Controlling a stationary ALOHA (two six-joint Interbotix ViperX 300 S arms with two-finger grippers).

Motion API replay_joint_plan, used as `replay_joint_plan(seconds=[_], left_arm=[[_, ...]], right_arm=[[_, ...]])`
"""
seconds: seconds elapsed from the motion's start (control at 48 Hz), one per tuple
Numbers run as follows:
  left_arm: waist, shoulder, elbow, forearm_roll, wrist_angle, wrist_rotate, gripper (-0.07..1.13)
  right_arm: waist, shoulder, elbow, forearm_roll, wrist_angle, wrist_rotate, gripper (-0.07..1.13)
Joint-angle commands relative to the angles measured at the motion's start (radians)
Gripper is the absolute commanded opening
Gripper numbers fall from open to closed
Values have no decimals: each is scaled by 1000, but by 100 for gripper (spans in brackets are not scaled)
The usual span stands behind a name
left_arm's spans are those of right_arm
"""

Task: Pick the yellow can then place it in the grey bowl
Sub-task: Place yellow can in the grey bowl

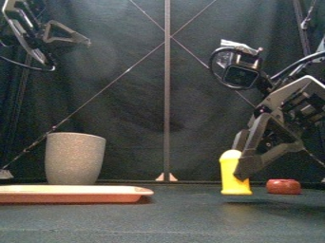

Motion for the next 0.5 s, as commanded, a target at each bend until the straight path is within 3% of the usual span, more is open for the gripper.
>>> replay_joint_plan(seconds=[0.021, 0.271, 0.5], left_arm=[[3, 3, -9, 0, -9, 0, -1], [3, 3, -6, 0, -11, 0, -1], [9, 3, -8, -3, -11, -3, -1]], right_arm=[[-25, -69, -34, -12, -38, -6, 68], [-187, -115, -156, -83, -74, -5, 68], [-322, -35, -354, -147, -83, 5, 68]])
